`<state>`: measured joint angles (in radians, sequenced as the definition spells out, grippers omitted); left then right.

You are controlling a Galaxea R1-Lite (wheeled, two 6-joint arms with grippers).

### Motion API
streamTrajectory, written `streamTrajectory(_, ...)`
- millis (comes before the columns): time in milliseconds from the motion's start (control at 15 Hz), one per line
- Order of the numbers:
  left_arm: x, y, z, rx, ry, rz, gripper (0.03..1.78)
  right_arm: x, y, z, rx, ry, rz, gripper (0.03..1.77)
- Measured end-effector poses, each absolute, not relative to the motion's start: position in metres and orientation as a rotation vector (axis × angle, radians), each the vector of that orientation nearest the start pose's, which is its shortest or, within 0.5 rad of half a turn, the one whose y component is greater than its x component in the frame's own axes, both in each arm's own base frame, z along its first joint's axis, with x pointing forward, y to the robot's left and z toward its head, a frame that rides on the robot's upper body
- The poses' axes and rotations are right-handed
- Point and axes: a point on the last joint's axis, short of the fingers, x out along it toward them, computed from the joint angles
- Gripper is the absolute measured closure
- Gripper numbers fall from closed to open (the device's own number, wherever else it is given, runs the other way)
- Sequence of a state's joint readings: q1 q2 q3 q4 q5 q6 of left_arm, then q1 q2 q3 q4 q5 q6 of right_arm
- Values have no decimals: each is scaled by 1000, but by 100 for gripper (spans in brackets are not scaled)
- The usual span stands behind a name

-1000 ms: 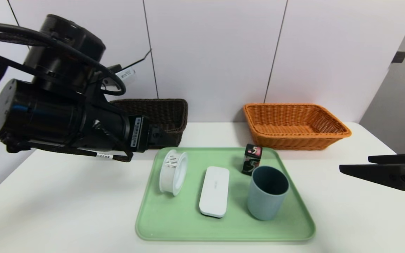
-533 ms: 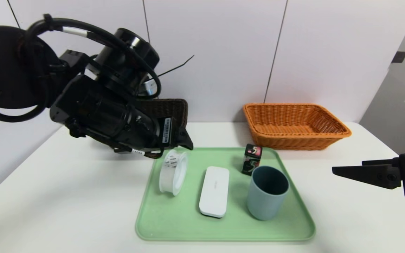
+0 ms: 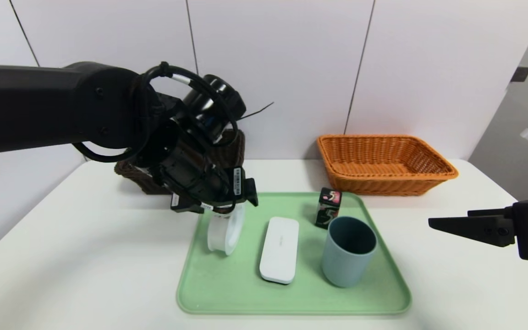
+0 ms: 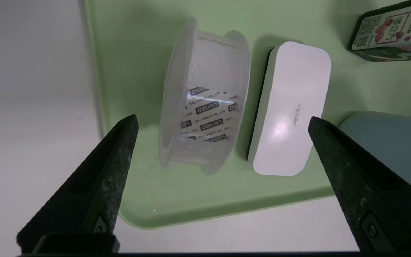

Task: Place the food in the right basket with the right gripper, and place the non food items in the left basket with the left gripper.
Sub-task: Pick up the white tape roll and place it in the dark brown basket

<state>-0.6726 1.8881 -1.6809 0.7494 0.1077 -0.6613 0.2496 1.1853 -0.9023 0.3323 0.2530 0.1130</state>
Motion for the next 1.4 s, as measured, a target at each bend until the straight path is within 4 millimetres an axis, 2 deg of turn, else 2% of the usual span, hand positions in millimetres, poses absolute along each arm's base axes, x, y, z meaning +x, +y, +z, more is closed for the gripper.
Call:
streamTrajectory(667,283,-224,197,-159,1096,-126,12,153,42,237,114,670,429,9)
streamTrajectory(733,284,-225,195,-155,1101,-123,18,152,41,236,114,671,427,9)
streamTrajectory(933,286,-225,193,-153,1107,-117,67,152,41,236,116,670,424,9)
streamTrajectory(1200,285,-224,196,-151,1094,-109,115,151,40,237,115,667,425,9)
streamTrajectory(1267,283,-223,198,-151,1084,-106,123,151,40,237,115,667,425,9)
streamTrajectory(1400,278,-220,208,-160,1065,-113,124,151,40,236,115,669,425,9)
